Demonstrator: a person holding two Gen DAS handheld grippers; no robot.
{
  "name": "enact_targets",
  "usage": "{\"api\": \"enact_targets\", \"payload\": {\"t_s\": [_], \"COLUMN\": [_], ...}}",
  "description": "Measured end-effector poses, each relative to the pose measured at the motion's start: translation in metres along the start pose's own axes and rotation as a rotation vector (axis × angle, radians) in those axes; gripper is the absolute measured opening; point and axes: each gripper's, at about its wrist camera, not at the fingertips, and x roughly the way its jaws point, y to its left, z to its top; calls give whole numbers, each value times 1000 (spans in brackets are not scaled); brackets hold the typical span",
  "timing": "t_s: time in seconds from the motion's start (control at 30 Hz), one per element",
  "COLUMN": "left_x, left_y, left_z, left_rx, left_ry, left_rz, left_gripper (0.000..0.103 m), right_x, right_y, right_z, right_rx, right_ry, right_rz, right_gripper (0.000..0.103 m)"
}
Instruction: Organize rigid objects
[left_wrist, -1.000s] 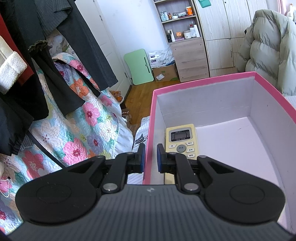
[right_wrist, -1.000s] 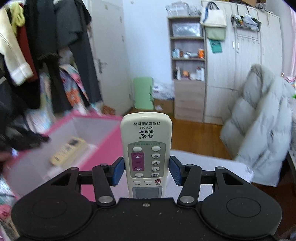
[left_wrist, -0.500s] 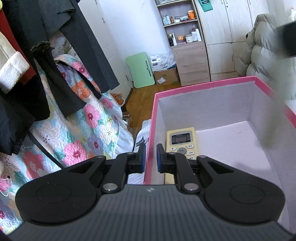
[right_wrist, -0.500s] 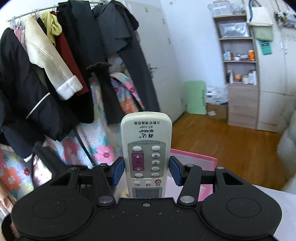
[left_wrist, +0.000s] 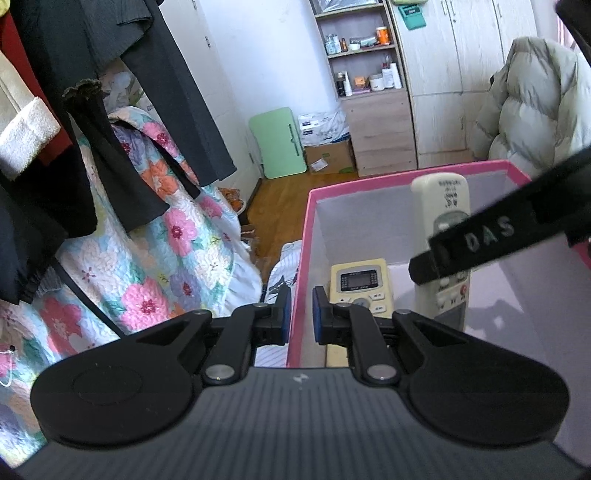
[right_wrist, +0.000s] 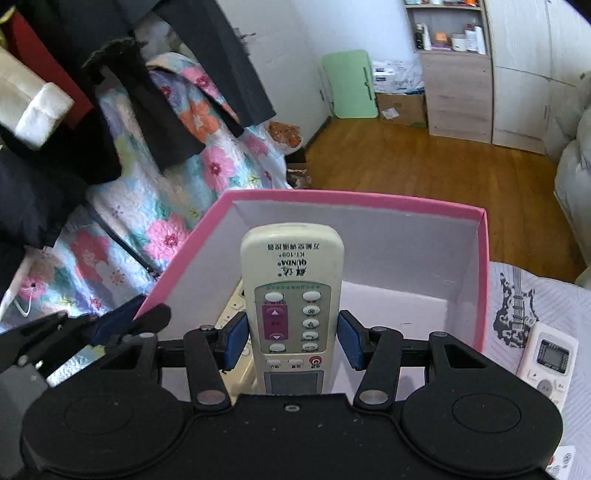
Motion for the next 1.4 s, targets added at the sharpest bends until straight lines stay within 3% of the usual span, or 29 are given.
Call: {"api": "enact_targets", "payload": {"t_s": [0.2, 0.37, 0.53, 0.6, 0.7, 0.8, 0.97, 1.13, 1.4], "left_x": [2, 1, 2, 2, 1, 1, 1, 1, -1], "left_y": [0, -2, -2, -3, -5, -5, -6, -6, -10], "left_z": [1, 0, 0, 0, 0, 0, 0, 1, 1], "left_rx": [2, 7, 3, 5, 18, 19, 26, 25, 35], "left_ry": [-3, -11, -6, -3, -7, -7, -6, -7, -16], "left_rz": [-4, -7, -9, -7, -2, -5, 4, 2, 11], "left_gripper": [11, 11, 11, 11, 11, 11, 11, 11, 11], "right_x": [17, 43, 57, 54, 33, -3, -61, -124, -175], "right_y": [-9, -22, -24, -25, -25, -17, -14, -35, -71], "right_z": [19, 28, 24, 20, 14, 9, -2, -22, -73], "right_rx": [109, 227, 320, 341, 353, 247, 83, -28, -100], "right_ry": [69, 204, 234, 220, 166, 96, 1, -143, -195], "right_rz": [-9, 13, 2, -5, 64, 133, 101, 88, 5], "right_gripper": [58, 58, 59, 60, 61, 61, 61, 62, 62]}}
